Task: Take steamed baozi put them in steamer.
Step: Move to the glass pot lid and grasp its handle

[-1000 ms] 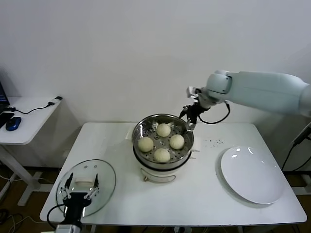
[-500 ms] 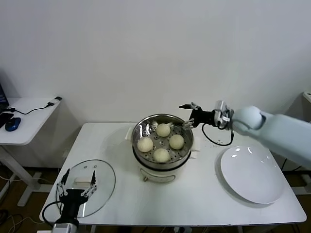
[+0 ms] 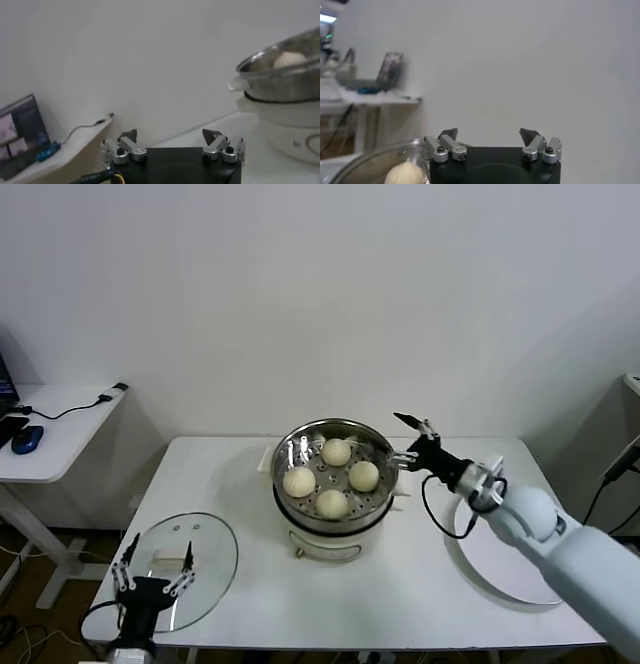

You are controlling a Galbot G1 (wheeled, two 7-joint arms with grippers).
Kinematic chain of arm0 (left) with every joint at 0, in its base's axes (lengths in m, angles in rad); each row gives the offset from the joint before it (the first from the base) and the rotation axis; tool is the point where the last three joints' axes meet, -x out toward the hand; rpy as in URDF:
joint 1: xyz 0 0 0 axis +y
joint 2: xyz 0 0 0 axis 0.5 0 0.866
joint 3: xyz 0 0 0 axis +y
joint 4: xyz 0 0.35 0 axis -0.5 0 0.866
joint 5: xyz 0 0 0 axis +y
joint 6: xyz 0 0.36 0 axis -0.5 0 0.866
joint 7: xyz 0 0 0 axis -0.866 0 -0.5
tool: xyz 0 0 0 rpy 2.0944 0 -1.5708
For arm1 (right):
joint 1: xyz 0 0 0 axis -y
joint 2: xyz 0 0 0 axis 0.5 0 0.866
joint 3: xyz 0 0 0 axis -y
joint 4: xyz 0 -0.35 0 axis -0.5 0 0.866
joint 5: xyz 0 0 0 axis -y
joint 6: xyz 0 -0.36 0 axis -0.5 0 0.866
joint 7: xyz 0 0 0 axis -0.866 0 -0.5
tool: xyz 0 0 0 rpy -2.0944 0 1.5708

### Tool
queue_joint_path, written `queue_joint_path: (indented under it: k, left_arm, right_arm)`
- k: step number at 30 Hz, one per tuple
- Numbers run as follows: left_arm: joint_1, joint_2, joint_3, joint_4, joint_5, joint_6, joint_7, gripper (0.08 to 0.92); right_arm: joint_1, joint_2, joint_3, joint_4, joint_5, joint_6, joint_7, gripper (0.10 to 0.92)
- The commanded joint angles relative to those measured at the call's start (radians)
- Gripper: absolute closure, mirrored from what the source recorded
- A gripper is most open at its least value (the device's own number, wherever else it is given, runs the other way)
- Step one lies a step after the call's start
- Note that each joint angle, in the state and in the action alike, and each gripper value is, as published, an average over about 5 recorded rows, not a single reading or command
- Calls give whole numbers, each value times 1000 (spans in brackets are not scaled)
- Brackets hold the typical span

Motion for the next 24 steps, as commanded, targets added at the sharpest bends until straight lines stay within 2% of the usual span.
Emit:
queue_joint_path:
  k: [1,10,16,20,24]
  left_arm:
    - [15,5,-104,-16,733,-33,46,177]
    - [-19,4,-128,93,1149,-41,-74,177]
    - [-86,3,-109,240,1233,-81,-142,177]
    - [-151,10,-109,347,1276,-158,-204,177]
    - [-187,22,-103,418,1269,-174,-232,177]
  right_arm:
    - [-569,239,653,57,-135,15,-5,203]
    - [-623,345,661,35,-185,26,-37,203]
    - [-612,362,646,23,-210,23,-34,203]
    - [-613,366,647,18,-221,23,-31,203]
    - [-622,370,654,13,-234,22,-30,203]
